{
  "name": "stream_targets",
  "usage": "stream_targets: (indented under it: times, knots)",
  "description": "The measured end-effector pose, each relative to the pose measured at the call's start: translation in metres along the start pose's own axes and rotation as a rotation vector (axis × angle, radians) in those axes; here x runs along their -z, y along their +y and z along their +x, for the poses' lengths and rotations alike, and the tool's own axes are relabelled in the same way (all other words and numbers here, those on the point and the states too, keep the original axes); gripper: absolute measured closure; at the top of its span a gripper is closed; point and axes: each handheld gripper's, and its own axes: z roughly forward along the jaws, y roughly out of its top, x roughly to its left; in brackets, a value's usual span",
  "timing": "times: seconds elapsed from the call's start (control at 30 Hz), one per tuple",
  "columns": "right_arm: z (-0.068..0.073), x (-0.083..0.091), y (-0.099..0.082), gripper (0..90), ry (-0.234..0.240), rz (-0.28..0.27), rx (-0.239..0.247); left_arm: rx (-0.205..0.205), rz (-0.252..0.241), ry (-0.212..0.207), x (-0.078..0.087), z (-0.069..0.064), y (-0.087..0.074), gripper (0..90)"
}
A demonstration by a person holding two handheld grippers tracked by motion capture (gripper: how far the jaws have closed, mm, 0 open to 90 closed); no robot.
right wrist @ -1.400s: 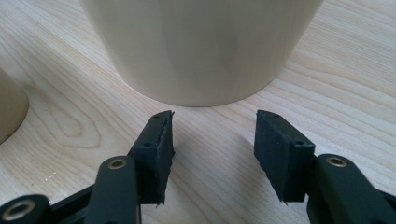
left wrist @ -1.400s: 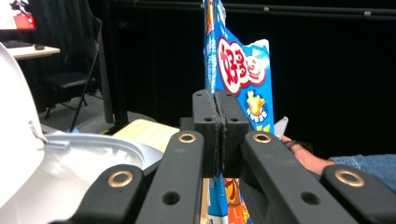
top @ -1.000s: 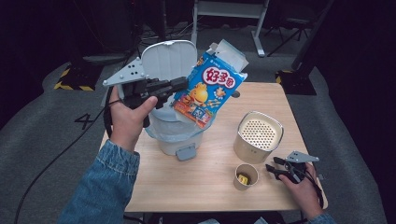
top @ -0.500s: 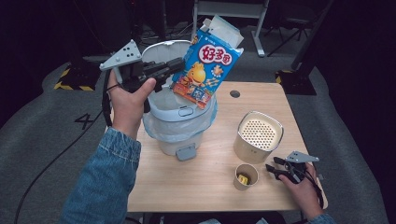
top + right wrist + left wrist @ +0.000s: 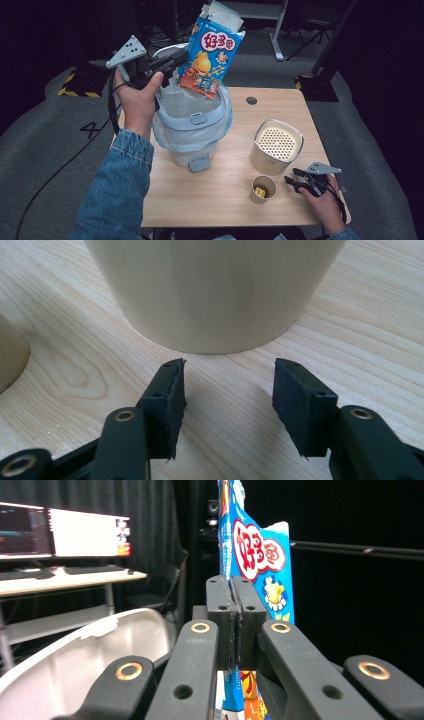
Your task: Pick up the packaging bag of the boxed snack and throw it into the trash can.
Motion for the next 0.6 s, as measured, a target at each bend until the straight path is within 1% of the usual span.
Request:
stream_targets:
  times: [0.03, 0.07, 0.1, 0.13, 0.2, 0.23, 0.27, 0.3, 0.33, 0.4, 0.43, 0.53, 0.6]
  knots:
    - [0.0, 0.0, 0.0, 47.3, 0.0, 0.0, 0.0, -0.008, 0.008, 0.014, -0.001, 0.001, -0.001, 88.3]
    - [0.0, 0.0, 0.0, 47.2, 0.0, 0.0, -0.001, -0.008, 0.011, 0.028, -0.002, 0.003, -0.004, 88.4]
    - [0.0, 0.0, 0.0, 47.3, 0.0, 0.0, -0.001, -0.002, 0.013, 0.027, -0.003, 0.003, -0.006, 88.3]
    - [0.0, 0.0, 0.0, 47.3, 0.0, 0.0, -0.001, -0.002, 0.013, 0.027, -0.003, 0.003, -0.006, 88.3]
    - [0.0, 0.0, 0.0, 47.3, 0.0, 0.0, -0.001, -0.005, 0.021, 0.034, -0.005, 0.003, -0.012, 88.3]
    - [0.0, 0.0, 0.0, 47.3, 0.0, 0.0, -0.001, -0.005, 0.027, 0.04, -0.006, 0.003, -0.014, 88.3]
    - [0.0, 0.0, 0.0, 47.2, 0.0, 0.0, -0.001, -0.013, 0.033, 0.058, -0.008, 0.003, -0.02, 88.3]
    - [0.0, 0.0, 0.0, 47.2, 0.0, 0.0, -0.001, -0.013, 0.033, 0.058, -0.008, 0.003, -0.02, 88.3]
    - [0.0, 0.0, 0.0, 47.2, 0.0, 0.0, -0.001, -0.015, 0.041, 0.06, -0.009, 0.003, -0.025, 88.3]
    - [0.0, 0.0, 0.0, 47.2, 0.0, 0.0, -0.001, -0.015, 0.048, 0.061, -0.009, 0.002, -0.027, 88.3]
    - [0.0, 0.0, 0.0, 47.3, 0.0, 0.0, -0.001, -0.015, 0.058, 0.062, -0.01, 0.003, -0.032, 88.3]
    - [0.0, 0.0, 0.0, 47.2, 0.0, 0.0, -0.001, -0.017, 0.068, 0.066, -0.011, 0.003, -0.035, 88.3]
    - [0.0, 0.0, 0.0, 47.2, 0.0, 0.0, -0.001, -0.018, 0.085, 0.066, -0.011, 0.003, -0.039, 88.3]
